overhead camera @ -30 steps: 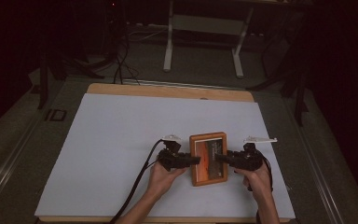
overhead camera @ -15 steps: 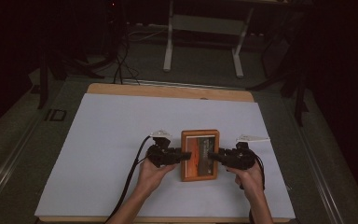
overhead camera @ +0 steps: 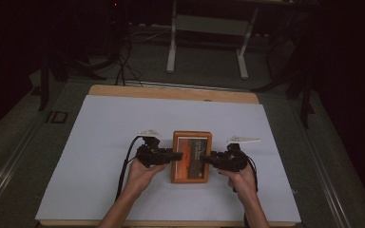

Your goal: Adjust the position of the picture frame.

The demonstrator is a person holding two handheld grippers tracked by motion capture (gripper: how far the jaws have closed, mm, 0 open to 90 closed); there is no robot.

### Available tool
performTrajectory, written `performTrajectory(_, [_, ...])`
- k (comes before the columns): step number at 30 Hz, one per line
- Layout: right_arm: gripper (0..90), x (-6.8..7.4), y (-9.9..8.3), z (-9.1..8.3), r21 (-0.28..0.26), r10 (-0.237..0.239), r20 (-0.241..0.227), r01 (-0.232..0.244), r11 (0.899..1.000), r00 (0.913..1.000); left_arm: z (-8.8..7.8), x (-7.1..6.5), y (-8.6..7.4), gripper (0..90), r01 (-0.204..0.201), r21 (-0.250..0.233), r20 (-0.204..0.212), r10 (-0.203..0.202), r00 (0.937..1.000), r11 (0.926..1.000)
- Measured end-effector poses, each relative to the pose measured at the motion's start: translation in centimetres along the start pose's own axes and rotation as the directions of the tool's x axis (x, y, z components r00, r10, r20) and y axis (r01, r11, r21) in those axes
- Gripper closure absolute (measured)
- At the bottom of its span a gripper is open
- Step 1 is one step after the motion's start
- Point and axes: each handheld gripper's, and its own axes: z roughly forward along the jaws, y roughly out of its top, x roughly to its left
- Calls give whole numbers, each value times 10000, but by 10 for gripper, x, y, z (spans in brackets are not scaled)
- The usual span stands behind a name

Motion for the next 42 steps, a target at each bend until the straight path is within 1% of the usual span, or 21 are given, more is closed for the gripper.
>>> performTrajectory(6, [580,9,3,18,441,18,-49,-16,9990,10000,-13,13,-4,618,151,86,-166,-149,9998,9998])
performTrajectory(7, [580,9,3,22,499,31,-68,-28,9988,10000,-15,16,-6,617,258,108,-177,-256,9995,9996])
performTrajectory(8, [580,9,3,22,499,31,-68,-28,9988,10000,-15,16,-6,616,258,108,-177,-256,9995,9996])
performTrajectory(12, [589,12,4,34,718,185,-152,-174,9973,9997,-19,27,-12,613,751,35,-36,-751,9972,9972])
performTrajectory(13, [589,13,4,35,762,232,-152,-220,9969,9996,-20,30,-15,612,950,14,37,-950,9955,9955])
performTrajectory(16, [594,13,5,41,823,271,-104,-261,9963,9996,-20,37,-18,610,1245,-43,175,-1244,9921,9922])
performTrajectory(19, [590,10,5,45,833,501,-131,-488,9953,9987,-16,44,-20,607,1624,-124,271,-1620,9864,9867])
performTrajectory(22, [575,6,3,49,926,746,38,-747,9929,9972,-10,49,-19,589,1880,-73,173,-1878,9821,9821])
performTrajectory(24, [577,3,3,50,963,796,230,-815,9920,9966,-6,53,-18,572,2064,77,-14,-2064,9785,9784])
performTrajectory(25, [581,2,2,51,993,758,372,-791,9919,9964,-3,56,-19,563,2258,146,-119,-2257,9741,9741])
performTrajectory(26, [584,1,2,51,1044,750,580,-808,9913,9955,-2,58,-19,554,2364,154,-95,-2363,9716,9715])
performTrajectory(27, [581,-1,1,52,1065,809,584,-868,9905,9950,1,62,-20,554,2475,131,14,-2475,9689,9688])
performTrajectory(29, [576,-6,-1,54,1056,1131,485,-1177,9874,9924,4,66,-20,550,2616,194,14,-2617,9651,9650])
performTrajectory(30, [569,-8,-2,55,1073,1299,476,-1343,9851,9904,6,67,-19,544,2620,281,4,-2621,9650,9647])
performTrajectory(33, [559,-10,-3,56,1132,1489,562,-1545,9815,9872,11,70,-16,529,2591,497,-64,-2591,9658,9646])
performTrajectory(36, [548,-14,-6,57,1168,1798,566,-1854,9757,9821,15,72,-15,514,2485,597,-233,-2475,9686,9668])
performTrajectory(38, [549,-16,-8,57,1106,1861,481,-1904,9754,9814,14,71,-15,512,2354,459,-292,-2343,9717,9708])
performTrajectory(39, [548,-16,-8,57,1098,1849,480,-1892,9758,9816,13,70,-15,511,2183,368,-464,-2165,9752,9752])
performTrajectory(40, [544,-16,-8,57,1122,1791,480,-1835,9766,9827,12,69,-14,503,2096,360,-612,-2072,9764,9771])
performTrajectory(41, [540,-16,-8,57,1134,1768,491,-1813,9769,9830,11,67,-14,477,2017,378,-817,-1981,9768,9787])
performTrajectory(42, [536,-15,-8,57,1118,1695,504,-1742,9784,9842,10,67,-14,444,1994,394,-870,-1954,9768,9791])
